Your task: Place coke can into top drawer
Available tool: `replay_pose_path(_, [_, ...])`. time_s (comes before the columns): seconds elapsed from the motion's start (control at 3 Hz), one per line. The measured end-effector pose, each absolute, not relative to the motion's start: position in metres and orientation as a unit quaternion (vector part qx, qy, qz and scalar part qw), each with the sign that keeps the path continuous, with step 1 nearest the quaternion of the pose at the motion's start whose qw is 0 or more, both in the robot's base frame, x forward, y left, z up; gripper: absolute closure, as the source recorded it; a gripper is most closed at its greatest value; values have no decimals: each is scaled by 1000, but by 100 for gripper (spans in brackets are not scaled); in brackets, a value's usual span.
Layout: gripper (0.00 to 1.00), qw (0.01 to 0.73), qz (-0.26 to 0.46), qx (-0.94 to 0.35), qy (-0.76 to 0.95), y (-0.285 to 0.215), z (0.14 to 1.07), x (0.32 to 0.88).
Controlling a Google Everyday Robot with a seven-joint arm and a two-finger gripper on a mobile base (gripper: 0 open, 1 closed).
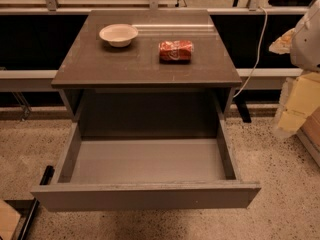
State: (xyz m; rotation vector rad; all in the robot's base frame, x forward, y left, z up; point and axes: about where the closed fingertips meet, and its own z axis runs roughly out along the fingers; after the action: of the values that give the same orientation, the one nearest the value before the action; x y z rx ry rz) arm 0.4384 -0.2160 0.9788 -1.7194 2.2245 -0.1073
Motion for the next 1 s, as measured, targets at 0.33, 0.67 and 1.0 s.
replay_pose_path(0.33, [0,163,-38,-603,780,-216,979,439])
replay_pose_path(0.67, [0,199,-34,-598,776,-201,980,475])
replay_pose_path(1.0, [0,260,1,-586,767,-185,980,513])
